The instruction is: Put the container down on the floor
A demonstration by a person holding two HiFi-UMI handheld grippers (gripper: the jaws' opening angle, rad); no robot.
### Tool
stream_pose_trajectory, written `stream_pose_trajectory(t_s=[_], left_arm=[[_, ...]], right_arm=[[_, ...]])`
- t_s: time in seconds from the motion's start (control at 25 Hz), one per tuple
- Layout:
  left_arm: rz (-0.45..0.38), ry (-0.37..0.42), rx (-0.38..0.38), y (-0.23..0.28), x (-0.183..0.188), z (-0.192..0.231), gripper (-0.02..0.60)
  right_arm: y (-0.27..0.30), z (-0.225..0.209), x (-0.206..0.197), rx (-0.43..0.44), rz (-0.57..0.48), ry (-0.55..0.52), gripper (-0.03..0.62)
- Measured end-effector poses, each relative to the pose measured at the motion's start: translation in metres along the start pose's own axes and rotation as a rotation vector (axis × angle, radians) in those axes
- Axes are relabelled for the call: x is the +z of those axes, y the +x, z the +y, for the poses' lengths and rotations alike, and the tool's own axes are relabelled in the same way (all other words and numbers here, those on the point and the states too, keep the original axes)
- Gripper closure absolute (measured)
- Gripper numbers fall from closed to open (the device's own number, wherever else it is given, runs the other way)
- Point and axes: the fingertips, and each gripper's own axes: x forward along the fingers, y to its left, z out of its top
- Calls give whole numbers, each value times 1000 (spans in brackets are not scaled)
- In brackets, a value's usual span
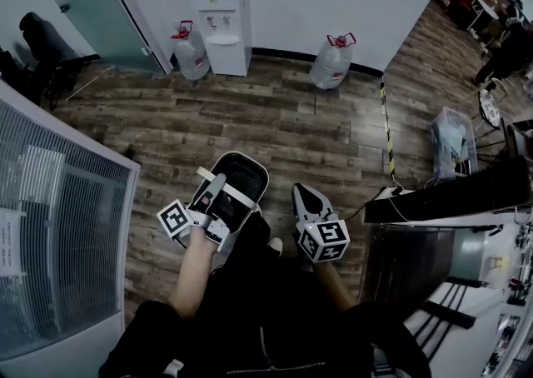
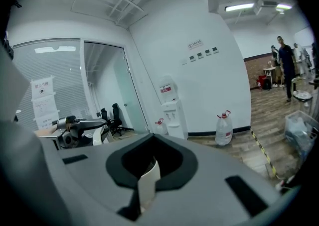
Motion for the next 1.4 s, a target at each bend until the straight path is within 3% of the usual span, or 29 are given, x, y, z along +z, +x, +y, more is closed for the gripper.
stream_pose_trajectory(t_s=[0.44, 0.68, 0.92, 1.4], left_arm=[[1, -36, -4, 57, 58, 17, 502], [-2, -35, -24, 72, 81, 40, 502], [0, -46, -22, 120, 140, 34, 502], [-15, -41, -17, 155, 190, 37, 502]], right_arm=[[80, -20, 30, -9, 32, -23, 583], [120, -25, 24, -2, 37, -48, 583], [191, -28, 68, -4, 41, -49, 583], [244, -31, 87, -9, 50, -58, 583]])
